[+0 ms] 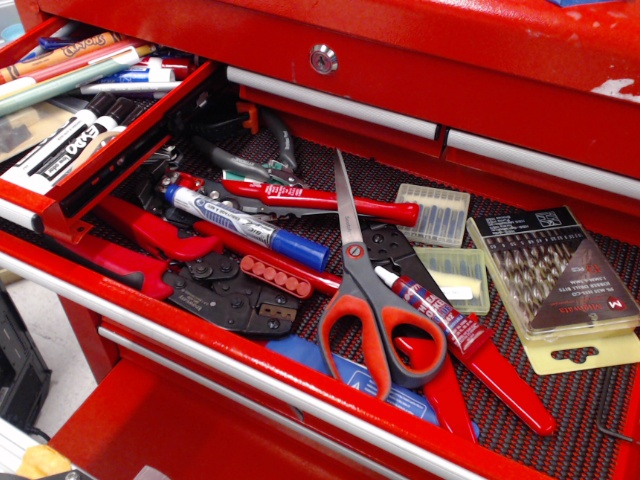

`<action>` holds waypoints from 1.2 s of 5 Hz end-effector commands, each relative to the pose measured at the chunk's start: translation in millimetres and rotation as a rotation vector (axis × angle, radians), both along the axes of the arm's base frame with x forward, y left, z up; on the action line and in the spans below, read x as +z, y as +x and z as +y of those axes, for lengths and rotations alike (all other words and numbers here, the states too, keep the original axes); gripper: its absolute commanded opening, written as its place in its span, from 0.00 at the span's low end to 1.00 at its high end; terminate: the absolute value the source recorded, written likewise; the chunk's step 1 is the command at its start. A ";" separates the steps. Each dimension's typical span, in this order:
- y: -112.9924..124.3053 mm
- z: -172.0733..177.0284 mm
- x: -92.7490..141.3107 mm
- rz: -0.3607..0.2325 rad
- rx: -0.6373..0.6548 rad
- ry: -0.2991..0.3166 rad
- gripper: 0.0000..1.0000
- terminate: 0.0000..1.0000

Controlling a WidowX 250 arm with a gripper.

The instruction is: Pick up blue pen and put into drawer

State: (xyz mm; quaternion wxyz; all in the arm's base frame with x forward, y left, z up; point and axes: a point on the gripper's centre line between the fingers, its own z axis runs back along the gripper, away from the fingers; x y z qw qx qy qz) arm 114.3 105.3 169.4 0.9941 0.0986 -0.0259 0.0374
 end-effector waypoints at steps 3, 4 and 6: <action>98.4 -47.0 7.9 0.040 0.815 -0.104 1.00 0.00; 114.5 -52.0 -20.1 -0.044 1.062 -0.105 1.00 0.00; 147.2 -43.8 -82.7 -0.221 1.175 -0.090 1.00 0.00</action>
